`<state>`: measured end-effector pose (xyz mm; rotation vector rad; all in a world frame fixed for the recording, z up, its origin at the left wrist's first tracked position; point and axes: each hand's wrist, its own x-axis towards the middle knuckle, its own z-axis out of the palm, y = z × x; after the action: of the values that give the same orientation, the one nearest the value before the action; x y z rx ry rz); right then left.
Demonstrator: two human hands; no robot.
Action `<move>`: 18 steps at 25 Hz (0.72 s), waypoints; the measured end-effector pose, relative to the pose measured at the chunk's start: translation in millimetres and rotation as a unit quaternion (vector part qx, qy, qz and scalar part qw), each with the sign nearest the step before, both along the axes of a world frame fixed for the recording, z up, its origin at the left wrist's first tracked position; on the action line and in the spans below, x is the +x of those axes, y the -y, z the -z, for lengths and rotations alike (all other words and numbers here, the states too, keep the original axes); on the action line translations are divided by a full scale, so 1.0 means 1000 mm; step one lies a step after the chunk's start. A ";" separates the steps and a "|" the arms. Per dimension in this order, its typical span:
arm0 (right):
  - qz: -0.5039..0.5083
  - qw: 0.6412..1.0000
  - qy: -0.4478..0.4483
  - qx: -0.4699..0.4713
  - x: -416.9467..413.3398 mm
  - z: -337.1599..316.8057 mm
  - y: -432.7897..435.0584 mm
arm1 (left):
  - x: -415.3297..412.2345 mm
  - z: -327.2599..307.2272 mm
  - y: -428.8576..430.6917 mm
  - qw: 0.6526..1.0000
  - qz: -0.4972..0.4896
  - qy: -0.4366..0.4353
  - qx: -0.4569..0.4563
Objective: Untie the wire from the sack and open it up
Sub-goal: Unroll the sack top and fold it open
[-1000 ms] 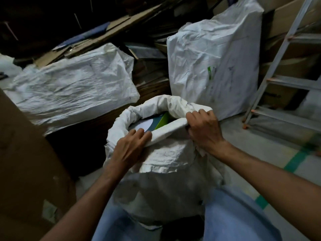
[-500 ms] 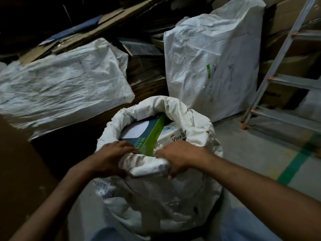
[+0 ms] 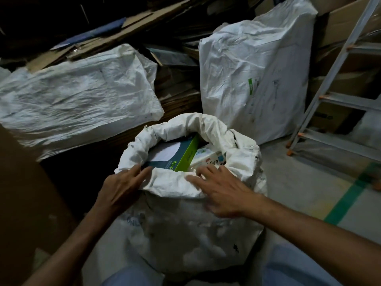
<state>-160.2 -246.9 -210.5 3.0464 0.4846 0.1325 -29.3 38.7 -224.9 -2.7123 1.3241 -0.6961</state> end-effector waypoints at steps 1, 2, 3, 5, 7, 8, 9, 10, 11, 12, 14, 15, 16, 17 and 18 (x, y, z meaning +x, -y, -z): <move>0.006 0.996 -0.074 0.042 -0.003 -0.007 -0.007 | -0.009 0.009 -0.007 0.999 0.000 0.026 -0.026; 0.016 0.990 -0.110 0.088 -0.002 -0.015 -0.017 | -0.018 0.017 -0.012 0.998 -0.009 0.048 -0.040; 0.023 0.987 -0.100 0.122 0.005 -0.019 -0.028 | -0.024 0.023 -0.015 0.997 -0.023 0.059 -0.048; 0.039 0.986 -0.085 0.139 0.027 -0.022 -0.049 | -0.028 0.023 -0.013 0.996 -0.048 0.057 -0.041; 0.047 0.985 -0.129 0.108 0.041 -0.014 -0.066 | -0.025 0.016 -0.015 0.999 -0.038 -0.029 -0.004; 0.047 0.989 -0.121 0.076 0.044 -0.006 -0.073 | -0.021 0.013 -0.021 0.993 -0.019 -0.119 0.004; 0.041 0.994 -0.094 0.047 0.044 0.002 -0.078 | -0.020 0.005 -0.027 0.969 -0.011 -0.247 -0.010; 0.025 0.998 -0.050 0.029 0.041 0.009 -0.082 | -0.020 -0.003 -0.033 0.919 -0.010 -0.388 -0.069; 0.006 1.000 0.001 0.027 0.036 0.014 -0.083 | -0.017 -0.008 -0.036 0.861 -0.031 -0.476 -0.178; -0.014 0.998 0.050 0.026 0.030 0.017 -0.086 | -0.008 -0.008 -0.035 0.825 -0.104 -0.472 -0.292; -0.059 0.986 0.159 0.007 0.016 0.034 -0.093 | 0.007 -0.012 -0.020 0.801 -0.268 -0.401 -0.354; -0.098 0.971 0.218 -0.016 0.008 0.045 -0.098 | 0.011 -0.009 -0.009 0.785 -0.330 -0.410 -0.327; -0.130 0.953 0.269 -0.038 -0.001 0.055 -0.103 | 0.011 -0.004 0.002 0.772 -0.363 -0.432 -0.294; -0.154 0.938 0.306 -0.051 -0.008 0.063 -0.105 | 0.010 0.004 0.014 0.768 -0.373 -0.443 -0.273; -0.168 0.928 0.328 -0.055 -0.012 0.067 -0.105 | 0.011 0.014 0.019 0.766 -0.380 -0.437 -0.280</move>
<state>-172.2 -141.9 -277.3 2.5458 0.8880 1.0485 -18.1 20.1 -239.0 -3.7853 -0.2379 0.4003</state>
